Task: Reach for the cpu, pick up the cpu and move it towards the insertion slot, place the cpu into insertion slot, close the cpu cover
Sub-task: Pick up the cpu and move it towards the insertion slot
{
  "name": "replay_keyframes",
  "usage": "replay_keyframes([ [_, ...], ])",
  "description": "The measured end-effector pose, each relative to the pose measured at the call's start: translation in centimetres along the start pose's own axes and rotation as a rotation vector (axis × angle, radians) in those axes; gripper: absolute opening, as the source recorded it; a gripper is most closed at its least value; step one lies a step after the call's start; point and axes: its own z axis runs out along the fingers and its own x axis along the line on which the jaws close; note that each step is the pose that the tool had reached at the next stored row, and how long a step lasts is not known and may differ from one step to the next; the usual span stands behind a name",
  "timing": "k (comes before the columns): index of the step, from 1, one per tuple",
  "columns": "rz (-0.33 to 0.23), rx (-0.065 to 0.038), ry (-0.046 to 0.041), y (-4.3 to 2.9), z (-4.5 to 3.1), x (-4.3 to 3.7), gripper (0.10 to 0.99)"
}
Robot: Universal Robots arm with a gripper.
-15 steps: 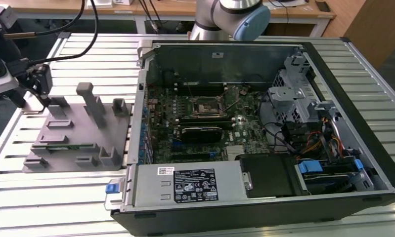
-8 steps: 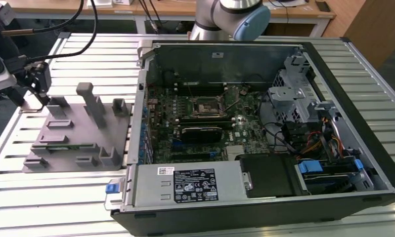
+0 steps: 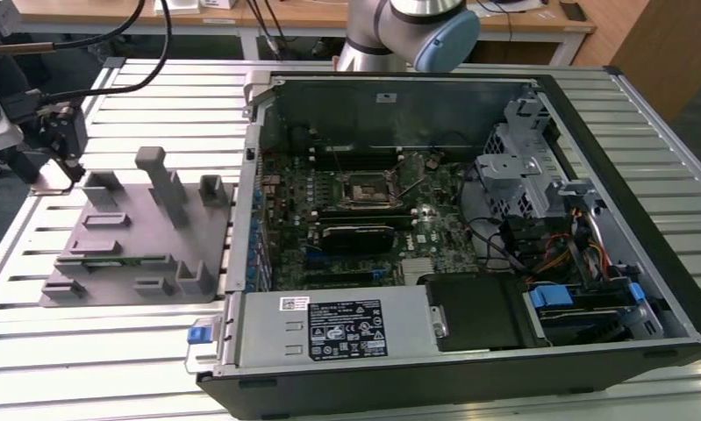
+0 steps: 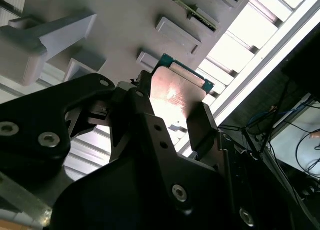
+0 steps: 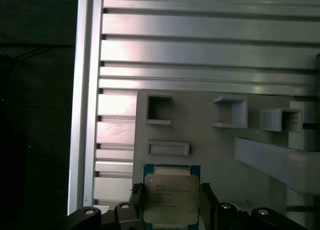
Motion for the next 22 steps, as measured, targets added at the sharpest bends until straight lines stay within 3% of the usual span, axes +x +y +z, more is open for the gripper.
replay_keyframes([
  [22, 0.000, 0.000, 0.0000, 0.12, -2.84, -0.01, 0.529],
])
